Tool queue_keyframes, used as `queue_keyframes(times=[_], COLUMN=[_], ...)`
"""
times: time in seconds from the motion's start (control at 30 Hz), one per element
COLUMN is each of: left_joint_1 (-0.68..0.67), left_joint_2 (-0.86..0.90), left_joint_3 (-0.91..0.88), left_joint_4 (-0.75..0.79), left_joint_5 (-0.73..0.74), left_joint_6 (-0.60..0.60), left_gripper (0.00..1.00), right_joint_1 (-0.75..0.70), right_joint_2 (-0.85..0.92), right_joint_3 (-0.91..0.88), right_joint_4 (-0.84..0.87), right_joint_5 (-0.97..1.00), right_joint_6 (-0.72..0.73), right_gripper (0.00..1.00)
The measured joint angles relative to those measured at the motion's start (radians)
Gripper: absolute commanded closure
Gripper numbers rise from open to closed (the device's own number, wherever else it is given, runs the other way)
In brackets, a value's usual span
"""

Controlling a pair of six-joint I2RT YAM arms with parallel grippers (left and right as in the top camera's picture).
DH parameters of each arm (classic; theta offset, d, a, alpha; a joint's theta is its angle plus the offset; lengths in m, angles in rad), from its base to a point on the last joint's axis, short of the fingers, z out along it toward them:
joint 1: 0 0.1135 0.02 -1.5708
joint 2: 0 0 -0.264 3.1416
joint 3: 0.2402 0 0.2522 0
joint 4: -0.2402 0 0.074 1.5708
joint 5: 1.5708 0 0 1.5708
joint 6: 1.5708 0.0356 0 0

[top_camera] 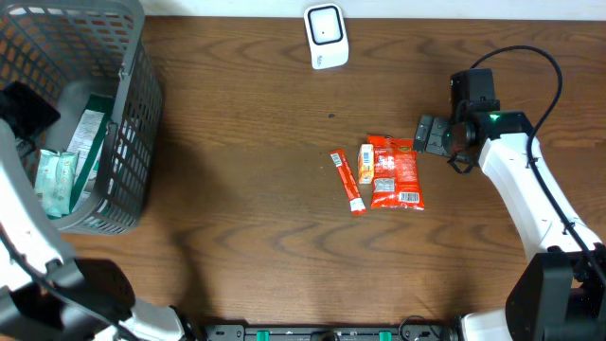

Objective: Scan the item barcode

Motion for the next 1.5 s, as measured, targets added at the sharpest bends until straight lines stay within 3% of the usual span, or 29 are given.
queue_keyframes(times=[0.27,0.9,1.27,1.5], left_joint_1=[0.0,0.0,0.0,0.0], left_joint_2=[0.111,0.301,0.308,0.31], left_joint_3=[-0.002,-0.039,-0.214,-0.37], left_joint_4=[0.01,0.095,0.342,0.484], left_joint_5=[-0.083,-0.109,-0.113,-0.216], left_joint_6=[0.076,0.102,0.166,0.208], left_gripper=[0.33,0.32,0.32,0.32], right_joint_1=[0.0,0.0,0.0,0.0], right_joint_2=[0.0,0.0,0.0,0.0], right_joint_3=[0.0,0.0,0.0,0.0], right_joint_4=[0.0,0.0,0.0,0.0], right_joint_5=[0.0,0.0,0.0,0.0], right_joint_6=[0.0,0.0,0.0,0.0], right_gripper=[0.01,0.01,0.01,0.01])
